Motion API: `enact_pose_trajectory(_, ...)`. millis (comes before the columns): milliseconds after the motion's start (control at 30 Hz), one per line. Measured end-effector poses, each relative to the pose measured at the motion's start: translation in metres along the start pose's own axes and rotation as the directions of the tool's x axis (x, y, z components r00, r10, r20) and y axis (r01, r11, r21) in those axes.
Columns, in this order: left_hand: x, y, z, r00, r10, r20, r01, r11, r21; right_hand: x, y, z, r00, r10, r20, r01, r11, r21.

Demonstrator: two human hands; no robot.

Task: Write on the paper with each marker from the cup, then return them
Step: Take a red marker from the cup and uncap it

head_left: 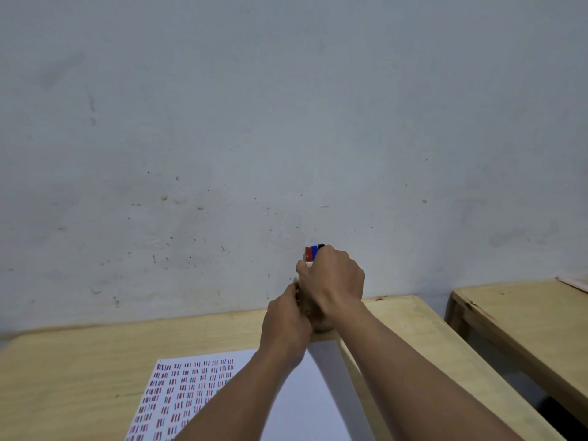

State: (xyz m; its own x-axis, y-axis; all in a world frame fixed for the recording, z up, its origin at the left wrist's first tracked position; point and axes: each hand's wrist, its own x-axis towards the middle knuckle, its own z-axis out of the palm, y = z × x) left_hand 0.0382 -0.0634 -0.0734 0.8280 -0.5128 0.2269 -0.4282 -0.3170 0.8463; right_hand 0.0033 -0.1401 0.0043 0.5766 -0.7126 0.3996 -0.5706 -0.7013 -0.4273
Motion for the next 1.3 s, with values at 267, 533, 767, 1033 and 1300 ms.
enact_pose_trajectory(267,-0.002,0.003,-0.002,1.000,-0.002,0.007,0.002,0.999,-0.032,0.006,-0.001,0.004,0.998,-0.056,-0.035,0.053,0.996,-0.072)
enact_pose_trajectory(533,-0.003,0.003,-0.002,1.000,-0.010,0.003,0.010,1.000,-0.024,0.008,-0.002,0.002,0.988,-0.146,-0.045,0.134,0.969,-0.207)
enact_pose_trajectory(767,-0.003,0.003,-0.003,1.000,-0.026,0.004,0.026,1.000,0.009,0.008,-0.004,0.001,0.990,-0.112,-0.081,0.101,0.986,-0.131)
enact_pose_trajectory(1033,-0.008,0.001,0.001,0.998,-0.070,0.005,0.070,0.993,0.096,0.000,0.001,-0.033,0.989,-0.128,-0.072,0.145,0.926,0.349)
enact_pose_trajectory(1300,-0.029,0.022,-0.041,0.997,-0.079,-0.013,0.080,0.985,0.154,-0.025,-0.012,-0.089,0.974,-0.227,0.014,0.178,0.798,0.576)
